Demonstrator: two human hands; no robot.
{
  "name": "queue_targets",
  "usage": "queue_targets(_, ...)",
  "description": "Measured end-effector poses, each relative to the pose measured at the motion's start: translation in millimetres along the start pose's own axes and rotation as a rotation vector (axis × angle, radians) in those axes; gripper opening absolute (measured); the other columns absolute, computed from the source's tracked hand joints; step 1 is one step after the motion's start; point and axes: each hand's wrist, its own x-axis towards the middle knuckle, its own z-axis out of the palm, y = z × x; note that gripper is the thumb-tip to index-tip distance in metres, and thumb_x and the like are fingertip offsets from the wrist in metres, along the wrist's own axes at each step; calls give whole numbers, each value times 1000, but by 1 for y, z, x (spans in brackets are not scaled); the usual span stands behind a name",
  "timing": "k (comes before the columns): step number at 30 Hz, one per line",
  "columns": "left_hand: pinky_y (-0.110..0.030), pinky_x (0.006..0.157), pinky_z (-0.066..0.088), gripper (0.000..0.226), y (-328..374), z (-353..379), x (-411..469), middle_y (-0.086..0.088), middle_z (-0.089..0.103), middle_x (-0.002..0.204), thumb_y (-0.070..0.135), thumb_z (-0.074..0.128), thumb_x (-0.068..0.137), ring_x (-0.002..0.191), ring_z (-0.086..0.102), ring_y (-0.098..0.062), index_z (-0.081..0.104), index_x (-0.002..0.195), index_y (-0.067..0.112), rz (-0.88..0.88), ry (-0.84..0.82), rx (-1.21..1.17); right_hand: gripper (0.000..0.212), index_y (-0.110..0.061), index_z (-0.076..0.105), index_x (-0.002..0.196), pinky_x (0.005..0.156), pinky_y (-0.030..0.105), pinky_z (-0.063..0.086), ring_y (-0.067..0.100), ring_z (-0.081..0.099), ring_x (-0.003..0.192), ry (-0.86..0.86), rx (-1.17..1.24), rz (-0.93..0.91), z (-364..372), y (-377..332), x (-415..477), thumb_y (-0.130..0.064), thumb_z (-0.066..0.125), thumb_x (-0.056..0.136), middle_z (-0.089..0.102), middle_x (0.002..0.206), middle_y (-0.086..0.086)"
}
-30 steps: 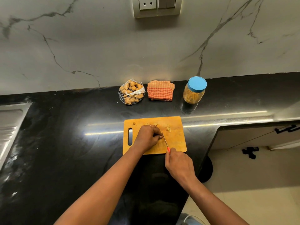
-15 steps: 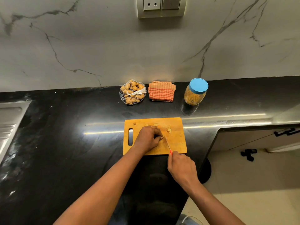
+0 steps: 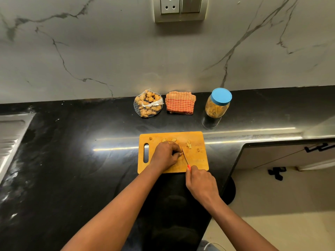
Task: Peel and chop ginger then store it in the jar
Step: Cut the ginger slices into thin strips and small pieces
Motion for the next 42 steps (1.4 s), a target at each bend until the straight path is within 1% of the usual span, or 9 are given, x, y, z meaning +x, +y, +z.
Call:
queue_targets(9,-28,87,49,12,0,2,-3,2,73,98,20,75,81,94,64,-13,78,91,16,0,18,11,37,-17,58,99,54,30,41,22,66,70,-18,-55,-18,-2,-1,0,-41,29,106,67,81,2)
queue_targets(14,-26,86,49,13,0,3,-3,1,74,98,20,75,81,93,64,-14,78,93,15,10,18,16,37,-17,57,99,59,33,48,22,66,71,-56,-70,-21,-1,-3,7,-40,29,106,67,84,2)
queue_targets(16,-26,86,49,13,0,3,-3,1,73,99,20,75,81,94,64,-14,78,93,15,11,18,19,37,-17,57,99,58,33,46,23,66,73,-65,-78,-17,-2,-4,8,-39,28,106,67,85,3)
queue_targets(20,-25,85,49,12,1,2,-2,1,73,97,20,76,81,93,64,-14,79,91,16,5,13,12,37,-18,57,94,54,30,39,21,65,68,-74,-38,-16,0,-1,-4,-39,29,106,61,77,0)
queue_targets(25,-18,82,43,11,1,2,-3,1,74,96,18,76,80,92,64,-14,79,90,15,-3,31,1,34,-19,54,93,55,32,40,22,65,70,-86,-77,-2,-3,0,-5,-38,29,106,63,79,0)
queue_targets(29,-22,85,45,12,2,1,-4,1,73,98,19,75,81,94,64,-14,79,92,15,-3,31,4,35,-19,54,95,56,31,44,20,64,67,-92,-96,-4,-5,3,-4,-40,28,106,53,74,-3)
queue_targets(35,-22,86,44,13,3,0,-6,2,73,101,20,74,83,97,63,-14,78,94,16,1,33,21,38,-19,57,97,59,32,50,19,63,68,-69,-73,-27,-7,2,0,-42,28,105,62,79,-1)
queue_targets(39,-26,88,48,12,4,0,-7,2,73,101,19,73,82,97,63,-14,78,93,16,15,34,25,38,-18,60,98,62,34,55,20,65,70,-77,-85,-38,-10,-1,11,-41,30,105,65,83,1)
queue_targets(42,-26,87,48,12,3,1,-7,2,73,101,19,73,82,97,63,-14,78,93,16,10,31,30,37,-17,60,97,61,34,49,23,65,72,-80,-94,-29,-11,-1,11,-39,31,105,66,85,2)
